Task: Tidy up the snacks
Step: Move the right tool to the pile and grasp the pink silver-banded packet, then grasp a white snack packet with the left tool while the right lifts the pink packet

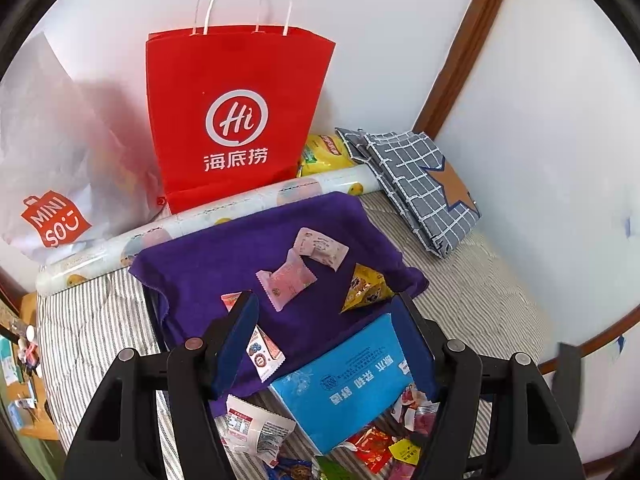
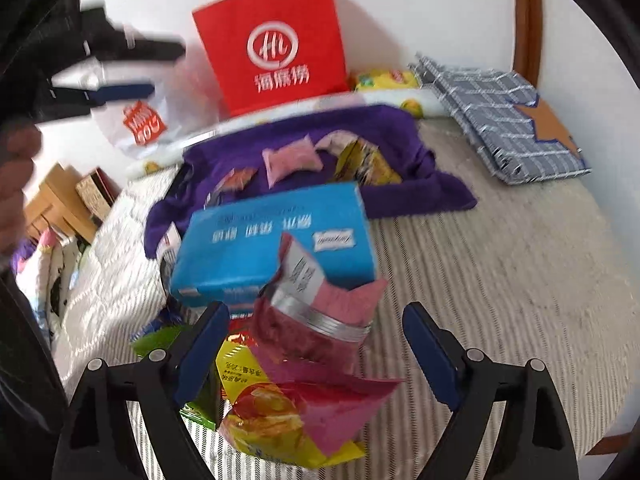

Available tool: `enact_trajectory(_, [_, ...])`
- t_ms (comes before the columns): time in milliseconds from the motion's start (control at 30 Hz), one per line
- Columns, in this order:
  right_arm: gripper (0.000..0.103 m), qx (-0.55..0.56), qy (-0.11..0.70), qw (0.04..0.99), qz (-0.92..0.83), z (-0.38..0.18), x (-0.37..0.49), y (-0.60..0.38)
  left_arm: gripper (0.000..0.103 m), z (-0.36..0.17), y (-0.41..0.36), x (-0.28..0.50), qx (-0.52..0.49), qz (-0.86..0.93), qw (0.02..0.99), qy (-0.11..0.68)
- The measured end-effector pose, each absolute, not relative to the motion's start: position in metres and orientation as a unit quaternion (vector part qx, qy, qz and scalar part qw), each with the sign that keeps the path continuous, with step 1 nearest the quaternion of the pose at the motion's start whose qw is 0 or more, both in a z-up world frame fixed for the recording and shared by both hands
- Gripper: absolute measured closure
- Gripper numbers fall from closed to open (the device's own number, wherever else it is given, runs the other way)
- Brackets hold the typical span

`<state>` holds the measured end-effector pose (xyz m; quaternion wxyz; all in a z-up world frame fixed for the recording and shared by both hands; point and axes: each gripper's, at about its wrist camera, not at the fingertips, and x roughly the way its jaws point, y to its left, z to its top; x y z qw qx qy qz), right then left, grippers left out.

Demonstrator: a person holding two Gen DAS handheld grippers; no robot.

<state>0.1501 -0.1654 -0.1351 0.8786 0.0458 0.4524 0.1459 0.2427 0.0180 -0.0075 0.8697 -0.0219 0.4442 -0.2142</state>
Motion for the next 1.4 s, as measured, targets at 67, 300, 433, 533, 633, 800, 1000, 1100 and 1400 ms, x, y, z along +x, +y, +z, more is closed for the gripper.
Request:
enact_trajectory(67, [0.015, 0.040, 0.463, 0.874, 0.141, -0.145, 0.155, -0.161, 0.035, -0.007, 0.018, 0.242, -0.021, -0.215, 0.870, 0.444])
enact_trajectory(300, [0.037, 0.082, 0.464, 0.869, 0.149, -0.156, 0.166, -0.163, 0.035, -0.009, 0.018, 0.243, -0.015, -0.211, 0.870, 0.445])
enact_trajectory(433, [0.043, 0.098, 0.458, 0.868, 0.167, -0.149, 0.161, -0.171, 0.035, -0.004, 0.024, 0.242, -0.025, -0.214, 0.870, 0.443])
enact_trajectory(533, [0.046, 0.106, 0.441, 0.873, 0.178, -0.139, 0.154, -0.176, 0.035, 0.004, 0.029, 0.239, -0.019, -0.197, 0.880, 0.432])
enact_trajectory(633, [0.046, 0.110, 0.423, 0.880, 0.184, -0.127, 0.148, -0.179, 0.035, 0.005, 0.035, 0.233, -0.014, -0.180, 0.886, 0.428])
enact_trajectory(800, [0.046, 0.118, 0.393, 0.892, 0.189, -0.108, 0.139, -0.188, 0.035, -0.022, 0.047, 0.215, 0.004, -0.153, 0.879, 0.452])
enact_trajectory(1000, [0.047, 0.112, 0.373, 0.902, 0.189, -0.092, 0.137, -0.195, 0.035, -0.073, 0.073, 0.186, -0.001, -0.131, 0.865, 0.485])
enact_trajectory(1100, [0.047, 0.107, 0.364, 0.907, 0.184, -0.087, 0.133, -0.201, 0.031, -0.095, 0.083, 0.174, -0.008, -0.135, 0.858, 0.495])
enact_trajectory(1400, [0.047, 0.106, 0.348, 0.919, 0.150, -0.075, 0.119, -0.225, 0.023, -0.135, 0.078, 0.169, 0.022, -0.162, 0.853, 0.495])
